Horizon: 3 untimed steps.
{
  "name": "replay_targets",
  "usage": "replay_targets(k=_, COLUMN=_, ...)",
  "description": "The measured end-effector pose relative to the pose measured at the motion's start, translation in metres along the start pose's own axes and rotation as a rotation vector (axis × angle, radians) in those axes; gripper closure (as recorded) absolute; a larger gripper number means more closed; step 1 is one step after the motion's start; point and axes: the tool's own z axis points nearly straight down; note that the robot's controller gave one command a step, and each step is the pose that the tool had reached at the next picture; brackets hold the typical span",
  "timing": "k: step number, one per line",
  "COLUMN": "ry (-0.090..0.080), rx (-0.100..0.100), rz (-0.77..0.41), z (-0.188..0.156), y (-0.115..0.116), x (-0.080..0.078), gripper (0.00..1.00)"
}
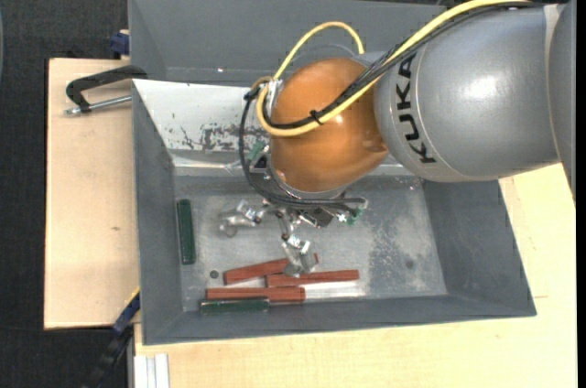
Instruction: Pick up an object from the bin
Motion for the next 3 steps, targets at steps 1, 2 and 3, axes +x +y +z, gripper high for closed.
replay_targets(k=1, ry=-0.004, rx=0.001, rz=0.001, z=-0.002, y=0.0, x=-0.001, gripper=0.0)
replay_targets(k=2, ry=-0.011, rx=0.004, rz=-0.016, z=0.002, y=-0.001, x=0.002, gripper=0.0)
replay_targets(k=3, ry=-0.007, rx=0.004, rz=-0.057, z=0.074, y=-0.004, x=-0.014, gripper=1.0)
